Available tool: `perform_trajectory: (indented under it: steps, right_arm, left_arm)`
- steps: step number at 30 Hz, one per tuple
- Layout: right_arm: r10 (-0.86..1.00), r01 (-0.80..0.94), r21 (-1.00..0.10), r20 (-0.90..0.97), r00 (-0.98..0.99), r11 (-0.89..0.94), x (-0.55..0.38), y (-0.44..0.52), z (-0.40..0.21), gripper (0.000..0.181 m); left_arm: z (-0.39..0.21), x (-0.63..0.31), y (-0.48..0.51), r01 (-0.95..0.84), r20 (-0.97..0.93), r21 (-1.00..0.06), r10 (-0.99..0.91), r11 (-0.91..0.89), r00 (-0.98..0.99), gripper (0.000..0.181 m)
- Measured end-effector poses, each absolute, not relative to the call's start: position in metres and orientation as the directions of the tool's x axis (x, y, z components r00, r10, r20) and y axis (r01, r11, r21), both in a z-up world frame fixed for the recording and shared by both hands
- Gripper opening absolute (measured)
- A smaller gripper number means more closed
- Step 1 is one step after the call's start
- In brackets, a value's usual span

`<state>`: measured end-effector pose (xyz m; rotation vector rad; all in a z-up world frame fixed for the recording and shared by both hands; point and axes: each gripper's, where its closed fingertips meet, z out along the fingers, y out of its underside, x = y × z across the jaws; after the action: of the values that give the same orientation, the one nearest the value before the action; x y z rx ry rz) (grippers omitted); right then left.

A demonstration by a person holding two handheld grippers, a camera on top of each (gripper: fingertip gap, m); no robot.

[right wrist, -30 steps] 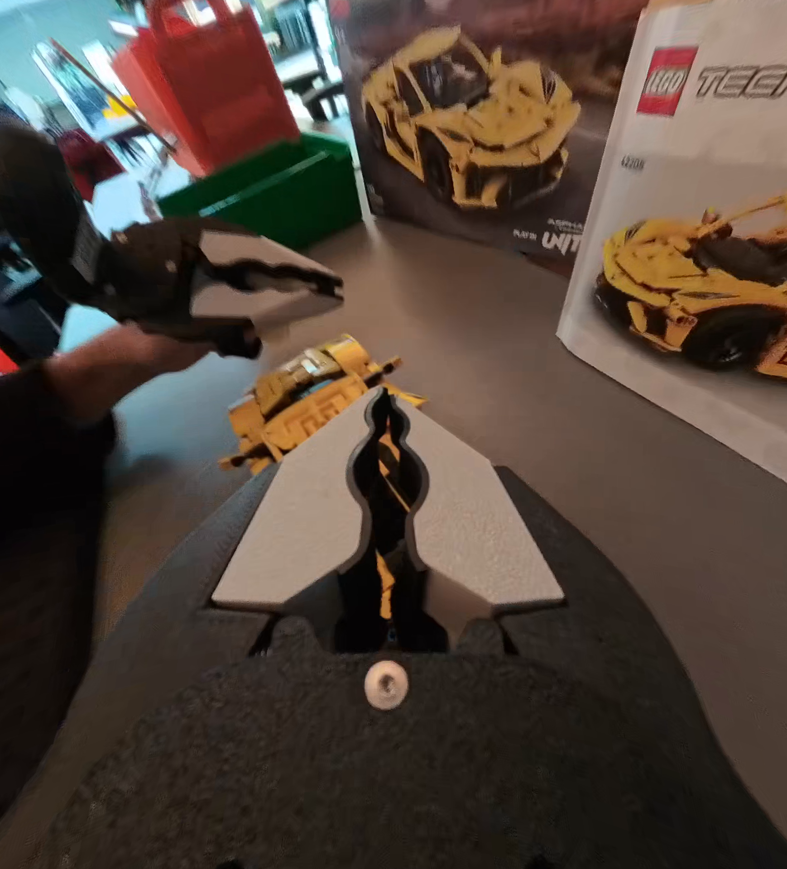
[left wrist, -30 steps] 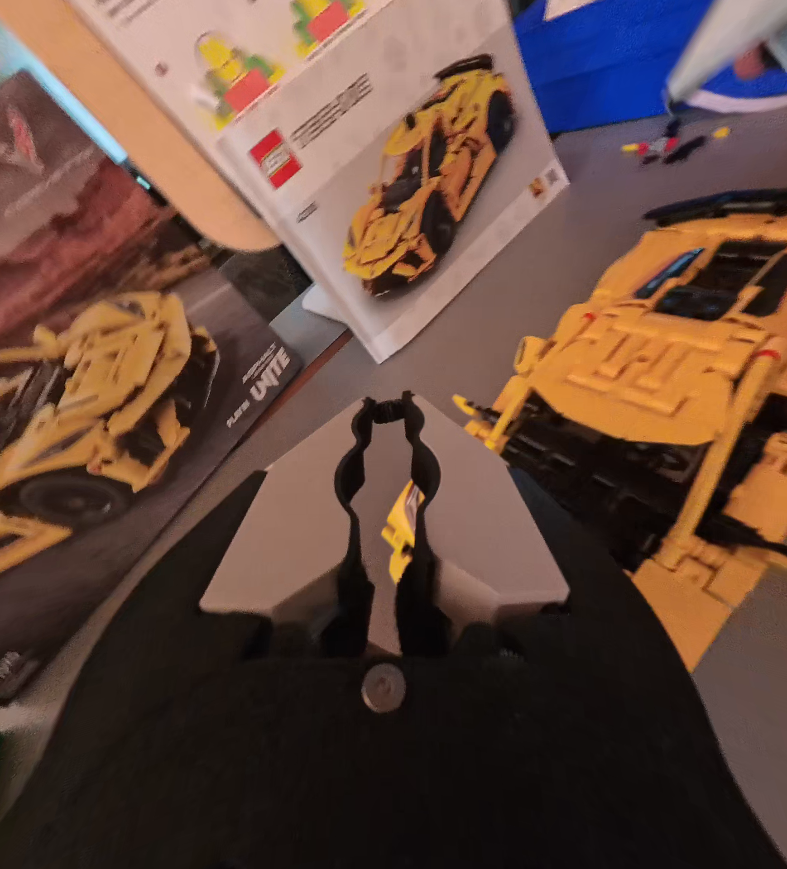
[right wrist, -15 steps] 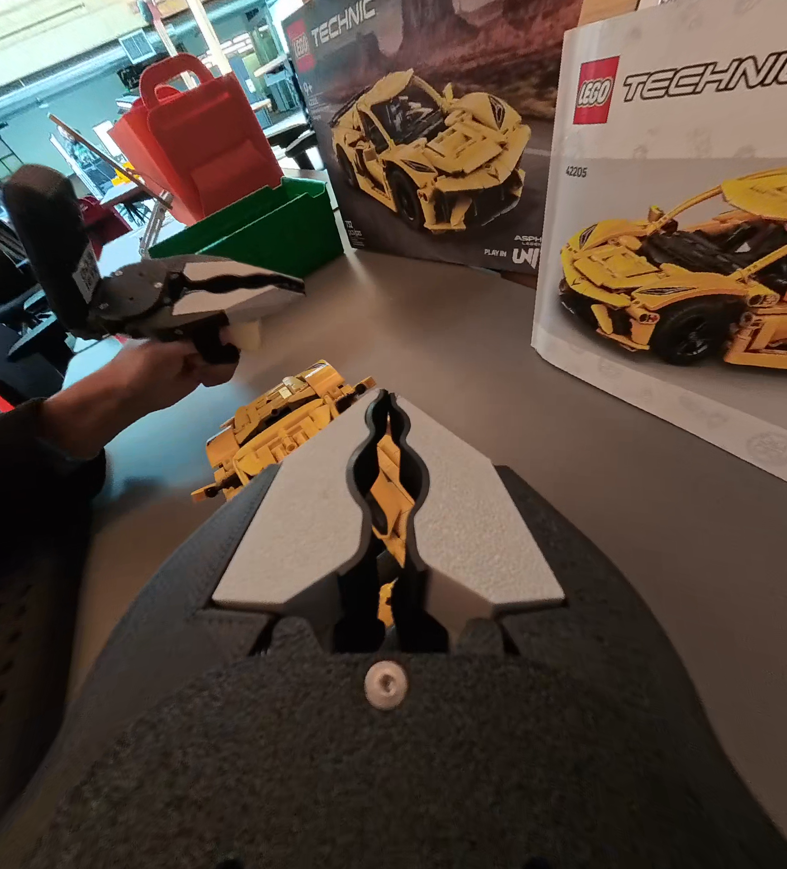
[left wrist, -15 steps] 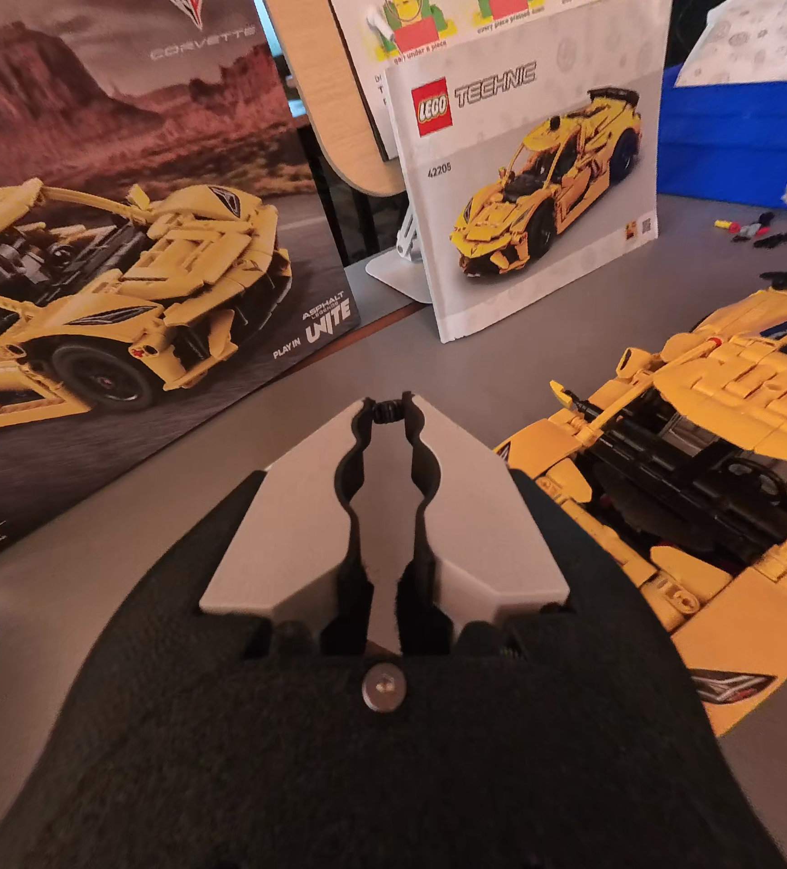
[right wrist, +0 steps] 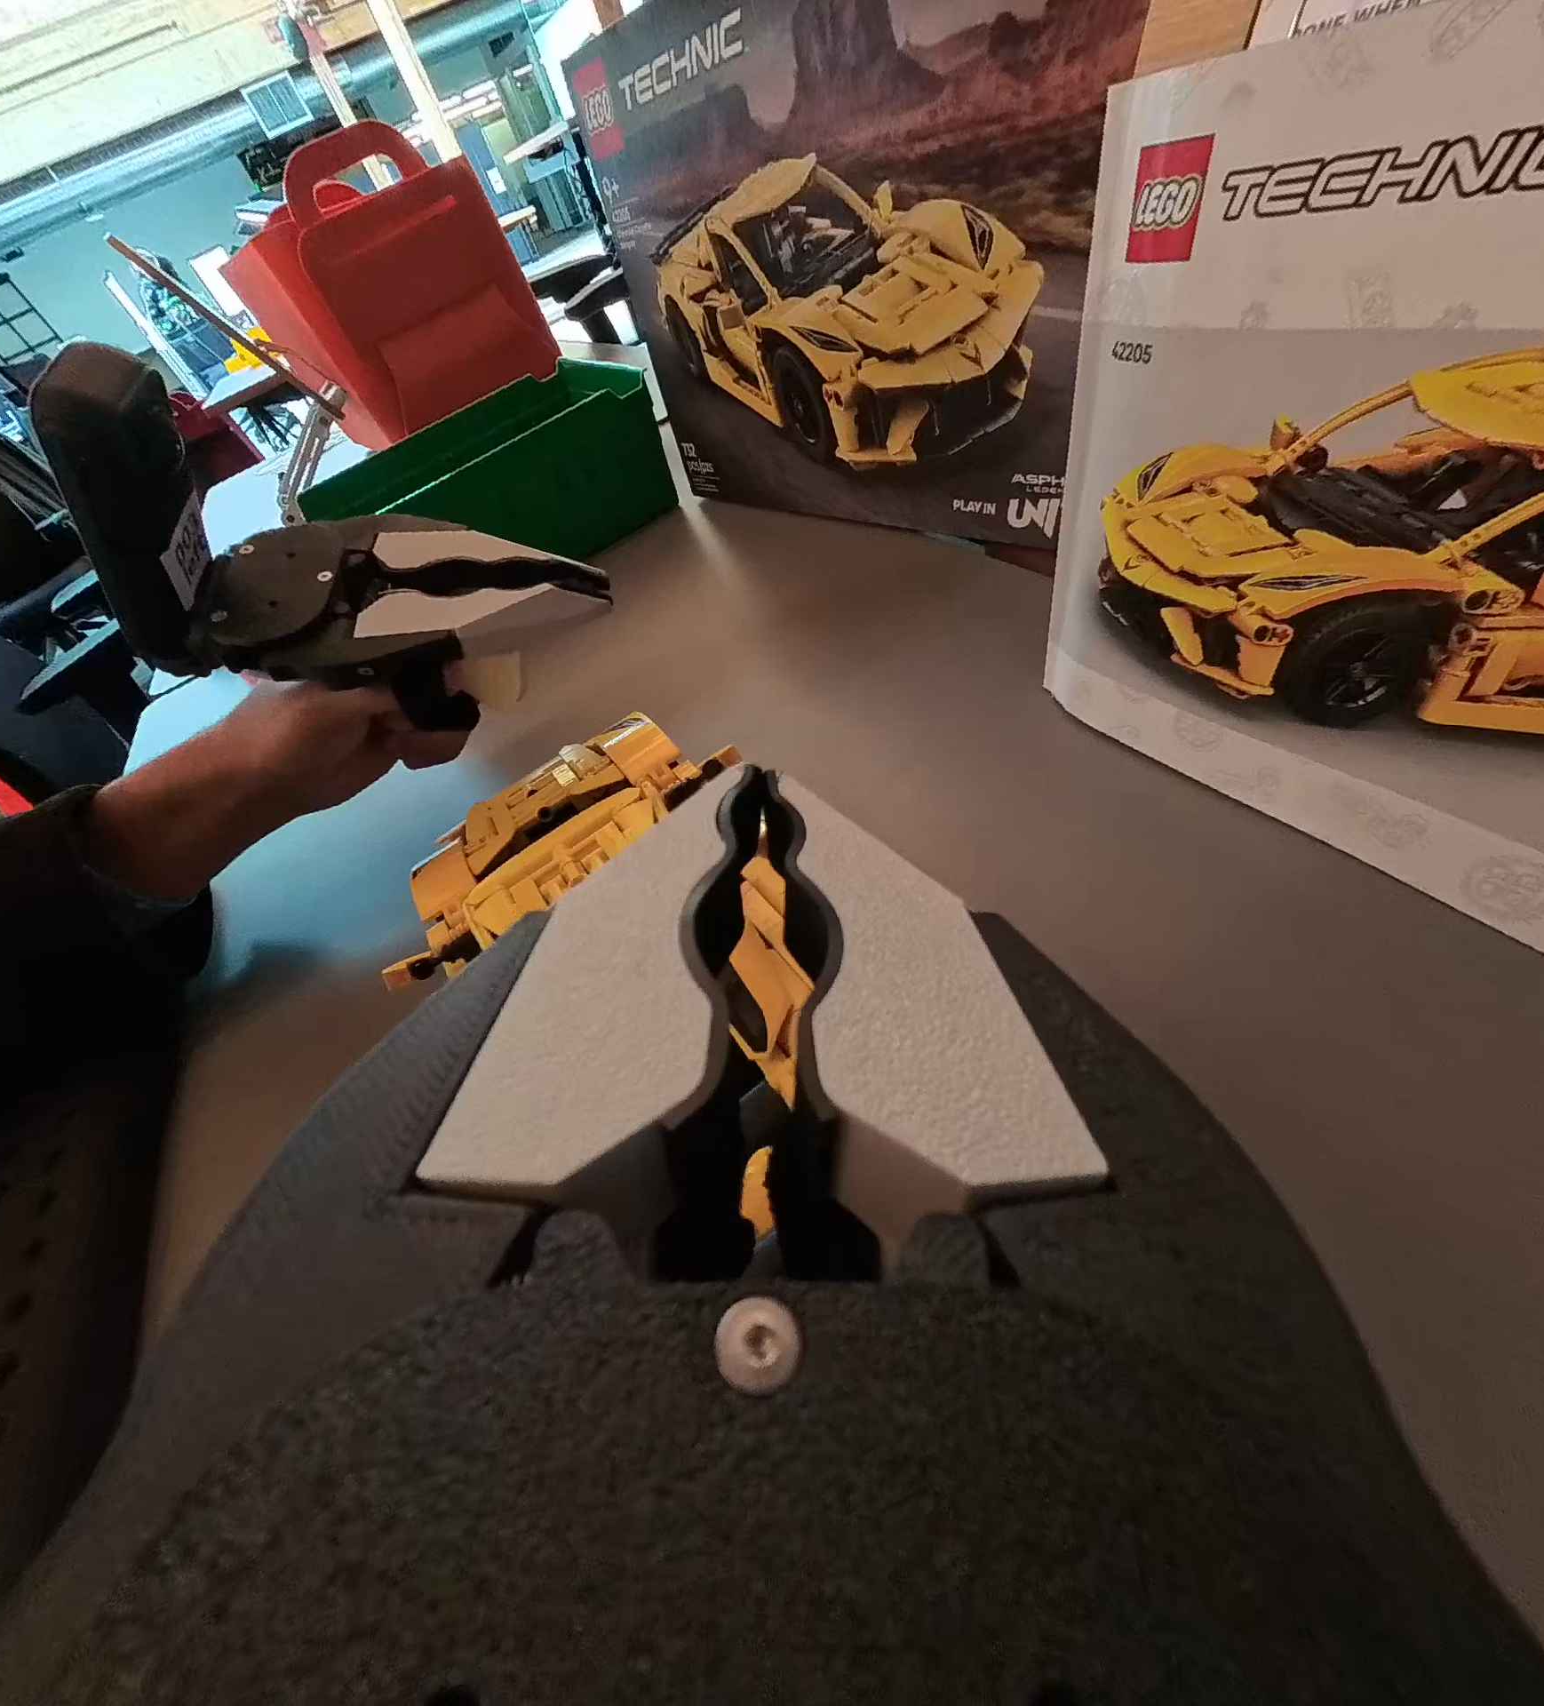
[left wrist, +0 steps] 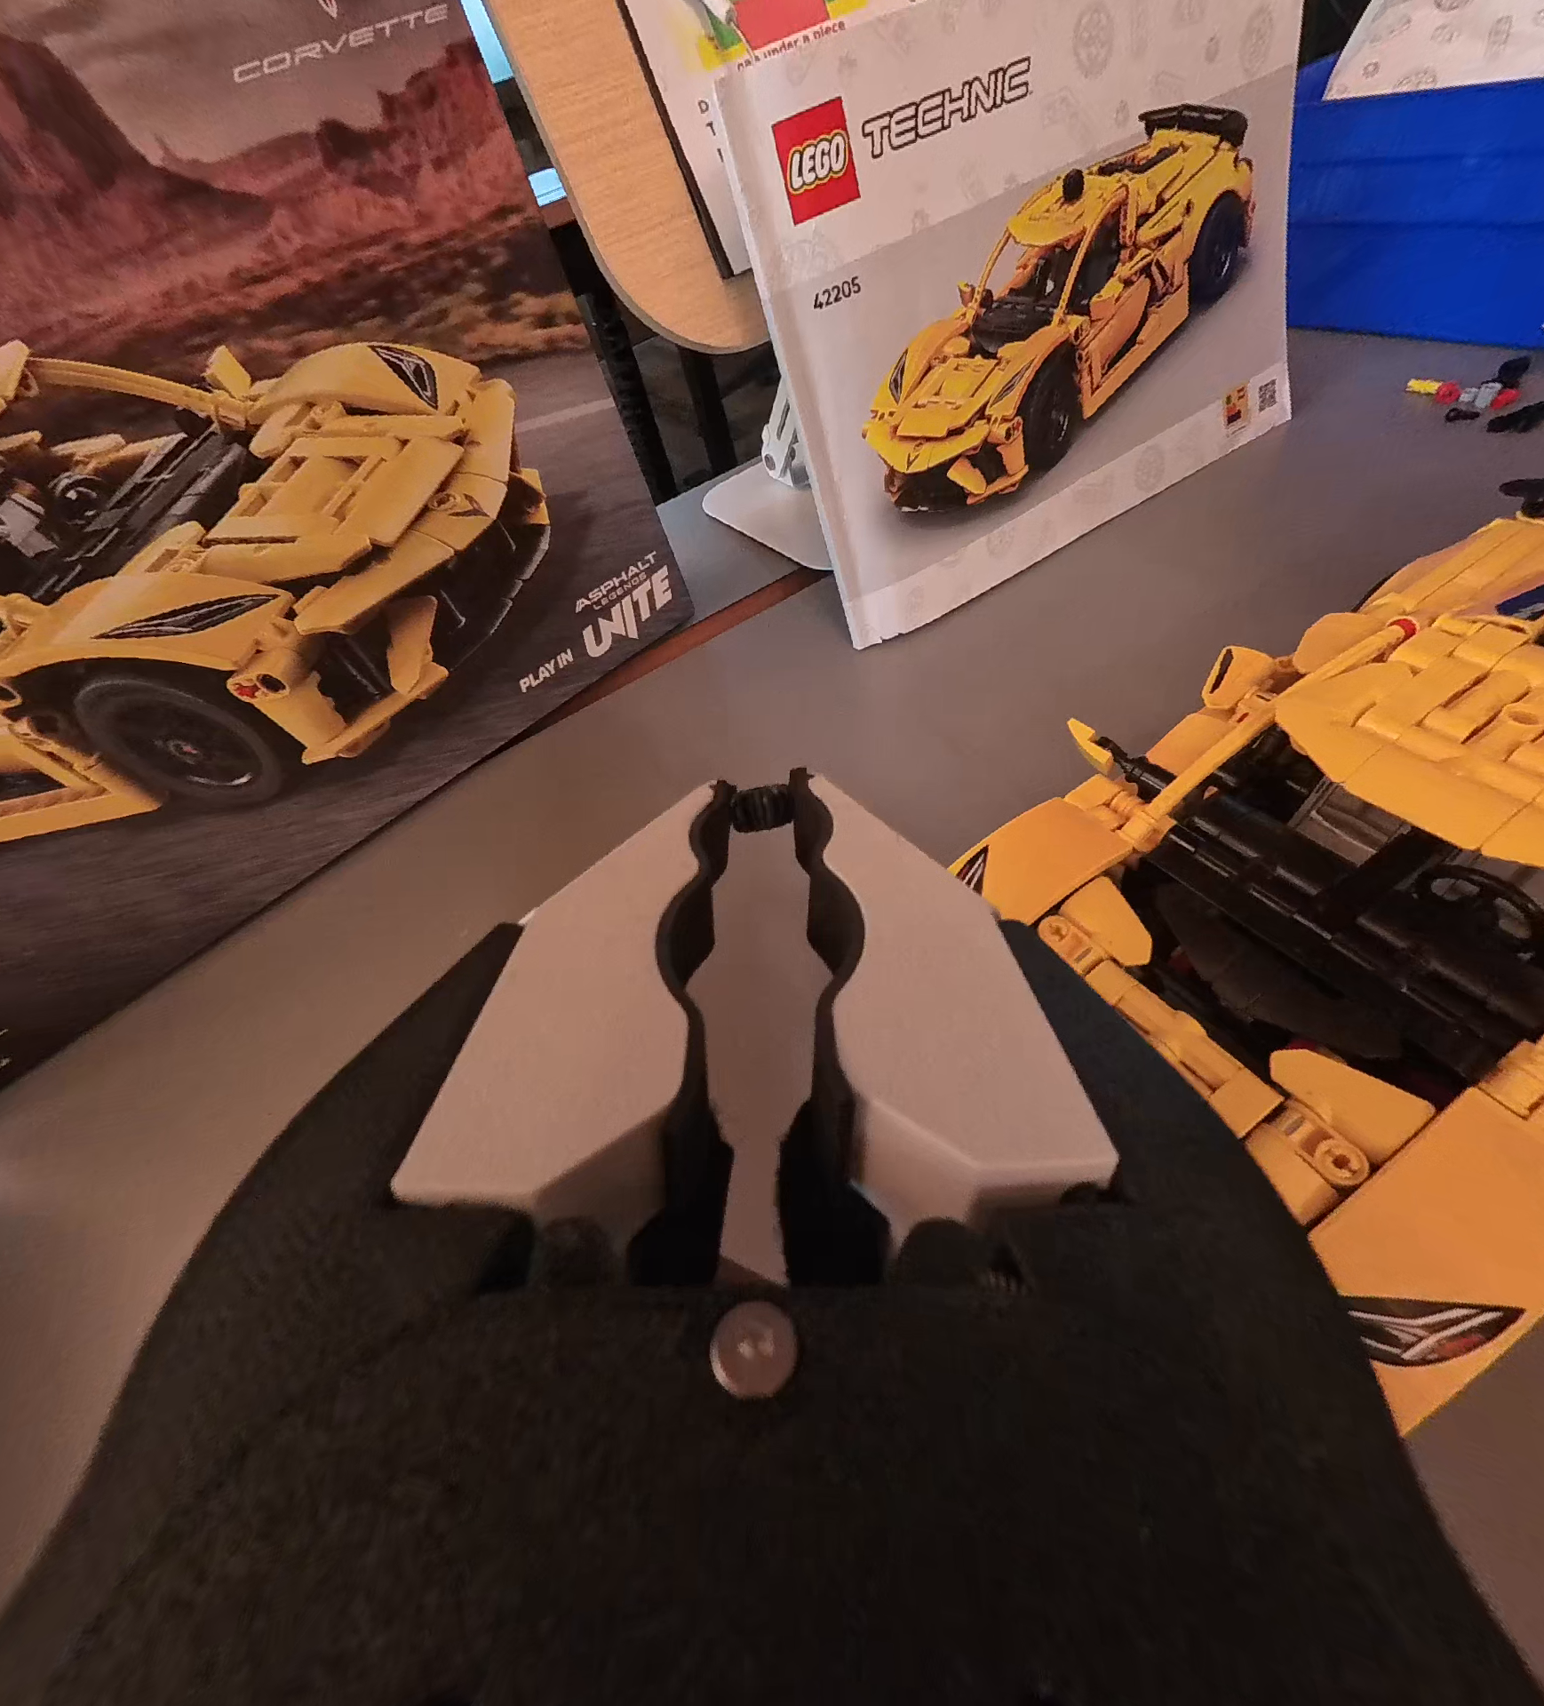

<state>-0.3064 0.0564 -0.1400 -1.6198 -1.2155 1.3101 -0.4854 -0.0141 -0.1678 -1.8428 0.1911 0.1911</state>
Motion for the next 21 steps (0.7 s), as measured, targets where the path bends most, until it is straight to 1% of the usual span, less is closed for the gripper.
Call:
perform_trajectory:
  steps: [4,8,12,16,21]
  right_arm:
    - [0.954,0.236,-0.925,-0.296,0.042,-0.297,-0.308,0.055,-0.142,0.000]
    - [0.956,0.244,-0.925,-0.290,0.045,-0.293,-0.308,0.055,-0.144,0.000]
    - [0.957,0.251,-0.923,-0.287,0.050,-0.290,-0.308,0.056,-0.146,0.000]
    - [0.958,0.259,-0.922,-0.281,0.057,-0.286,-0.308,0.056,-0.148,0.000]
    - [0.960,0.270,-0.922,-0.274,0.058,-0.279,-0.308,0.055,-0.151,0.000]
  left_arm:
    - [-0.175,-0.502,-0.017,-0.221,-0.241,-0.915,0.018,-0.338,0.970,0.013]
    - [-0.197,-0.527,-0.024,-0.119,-0.173,-0.884,0.081,-0.451,0.982,0.013]
    - [-0.227,-0.530,-0.032,-0.078,-0.128,-0.810,0.045,-0.581,0.991,0.013]
    - [-0.237,-0.517,-0.036,-0.052,-0.052,-0.782,-0.017,-0.621,0.998,0.013]
    - [-0.258,-0.506,-0.050,-0.063,-0.007,-0.709,-0.082,-0.703,0.997,0.013]
